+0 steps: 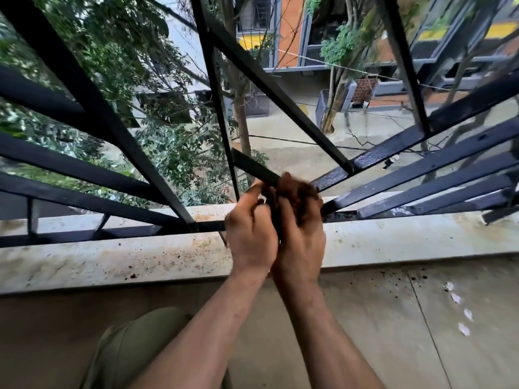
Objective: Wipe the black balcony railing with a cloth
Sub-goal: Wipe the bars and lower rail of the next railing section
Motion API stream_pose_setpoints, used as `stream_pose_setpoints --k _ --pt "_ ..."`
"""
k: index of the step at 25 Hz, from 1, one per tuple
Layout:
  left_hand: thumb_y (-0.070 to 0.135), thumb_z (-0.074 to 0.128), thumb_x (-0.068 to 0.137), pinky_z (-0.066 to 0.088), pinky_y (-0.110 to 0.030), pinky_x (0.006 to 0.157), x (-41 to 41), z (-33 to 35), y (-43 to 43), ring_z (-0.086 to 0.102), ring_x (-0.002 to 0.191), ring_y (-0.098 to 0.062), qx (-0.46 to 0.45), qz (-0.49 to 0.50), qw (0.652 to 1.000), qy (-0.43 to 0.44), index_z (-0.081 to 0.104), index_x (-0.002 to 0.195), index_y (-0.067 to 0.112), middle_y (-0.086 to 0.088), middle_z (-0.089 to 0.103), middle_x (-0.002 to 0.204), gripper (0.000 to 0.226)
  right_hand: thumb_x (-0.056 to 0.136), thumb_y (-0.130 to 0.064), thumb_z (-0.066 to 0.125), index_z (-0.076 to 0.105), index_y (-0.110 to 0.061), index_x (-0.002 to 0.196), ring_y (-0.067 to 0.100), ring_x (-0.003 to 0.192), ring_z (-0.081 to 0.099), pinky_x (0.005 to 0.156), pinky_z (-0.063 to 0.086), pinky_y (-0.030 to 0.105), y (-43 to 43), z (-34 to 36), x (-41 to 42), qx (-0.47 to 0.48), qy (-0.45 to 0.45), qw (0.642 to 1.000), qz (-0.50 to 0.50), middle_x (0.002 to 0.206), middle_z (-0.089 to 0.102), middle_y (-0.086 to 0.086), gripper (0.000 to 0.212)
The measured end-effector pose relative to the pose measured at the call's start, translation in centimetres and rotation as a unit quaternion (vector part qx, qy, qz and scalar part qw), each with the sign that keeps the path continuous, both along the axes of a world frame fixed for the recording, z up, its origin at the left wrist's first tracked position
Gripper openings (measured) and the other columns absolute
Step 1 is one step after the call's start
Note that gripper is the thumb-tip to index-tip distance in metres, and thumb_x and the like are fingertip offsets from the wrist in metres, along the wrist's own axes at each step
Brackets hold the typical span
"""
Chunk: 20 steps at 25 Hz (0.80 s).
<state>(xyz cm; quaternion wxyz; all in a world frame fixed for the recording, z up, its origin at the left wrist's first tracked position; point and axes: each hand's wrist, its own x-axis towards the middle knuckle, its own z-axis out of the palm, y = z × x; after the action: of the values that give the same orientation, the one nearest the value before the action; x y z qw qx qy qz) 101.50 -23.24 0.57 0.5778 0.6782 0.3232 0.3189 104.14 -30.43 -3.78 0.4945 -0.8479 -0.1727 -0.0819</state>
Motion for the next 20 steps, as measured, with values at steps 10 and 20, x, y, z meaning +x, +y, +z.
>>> stream_pose_setpoints --k 10,20 --pt "0.002 0.040 0.080 0.048 -0.055 0.068 0.0 0.3 1.0 0.054 0.077 -0.025 0.001 -0.097 0.992 -0.078 0.057 0.099 0.013 -0.004 0.058 0.081 0.028 0.094 -0.026 0.052 0.044 -0.037 0.140 0.041 0.091 0.067 0.064 0.044 0.039 -2.2 2.4 3.1 -0.398 -0.006 0.911 0.107 0.121 0.058 0.010 0.048" --pt "0.015 0.047 0.093 0.047 -0.039 0.050 -0.4 1.4 0.1 0.059 0.058 -0.018 0.165 0.000 0.978 -0.127 0.066 0.091 0.007 0.001 0.062 0.067 0.021 0.079 -0.031 0.062 0.039 -0.043 0.143 0.044 0.093 0.068 0.073 0.058 0.044 -6.0 5.1 3.7 -0.298 -0.037 0.934 0.194 0.122 0.068 0.008 0.069"
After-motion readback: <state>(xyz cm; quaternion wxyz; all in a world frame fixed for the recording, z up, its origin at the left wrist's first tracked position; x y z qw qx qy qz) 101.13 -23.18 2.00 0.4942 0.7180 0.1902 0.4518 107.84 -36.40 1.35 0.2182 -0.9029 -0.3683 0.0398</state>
